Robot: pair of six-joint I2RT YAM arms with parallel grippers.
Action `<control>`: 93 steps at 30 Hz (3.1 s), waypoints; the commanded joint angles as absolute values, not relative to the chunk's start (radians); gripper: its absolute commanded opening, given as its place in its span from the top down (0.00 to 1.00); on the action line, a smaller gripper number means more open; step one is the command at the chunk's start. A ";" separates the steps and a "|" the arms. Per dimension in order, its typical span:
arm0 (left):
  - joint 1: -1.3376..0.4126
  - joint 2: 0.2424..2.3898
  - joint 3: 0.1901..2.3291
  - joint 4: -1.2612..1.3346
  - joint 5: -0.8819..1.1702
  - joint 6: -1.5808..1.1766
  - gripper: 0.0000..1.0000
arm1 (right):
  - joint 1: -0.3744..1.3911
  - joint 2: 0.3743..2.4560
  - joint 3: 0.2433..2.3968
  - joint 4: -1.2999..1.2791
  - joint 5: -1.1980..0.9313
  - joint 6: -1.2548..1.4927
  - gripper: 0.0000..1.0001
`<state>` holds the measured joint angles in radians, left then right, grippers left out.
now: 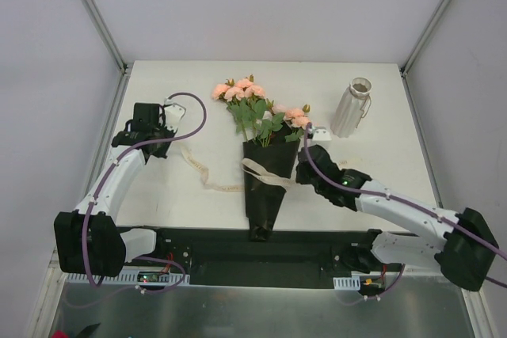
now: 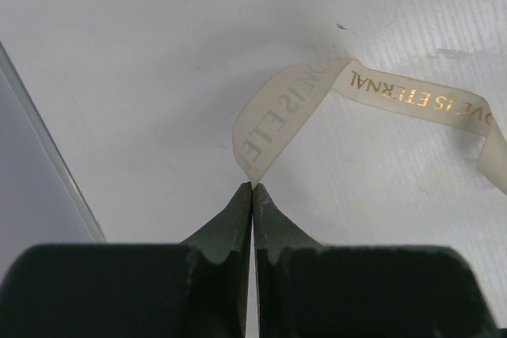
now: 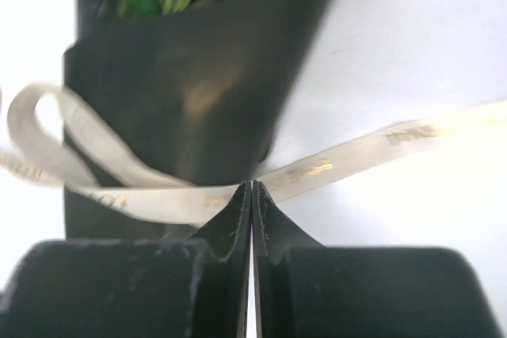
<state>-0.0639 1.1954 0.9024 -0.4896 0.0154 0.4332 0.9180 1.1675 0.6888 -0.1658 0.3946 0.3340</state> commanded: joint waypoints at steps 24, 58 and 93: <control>-0.006 1.193 0.891 -0.477 -0.008 0.406 0.99 | 1.201 1.640 1.108 -0.315 0.764 -0.195 0.16; 0.084 1.042 0.999 -0.652 0.092 0.380 0.01 | 1.641 1.354 1.180 -0.911 0.871 0.192 0.04; 0.084 0.968 0.914 -0.707 0.193 0.373 0.01 | 1.565 1.748 1.255 -0.632 1.212 -0.020 0.04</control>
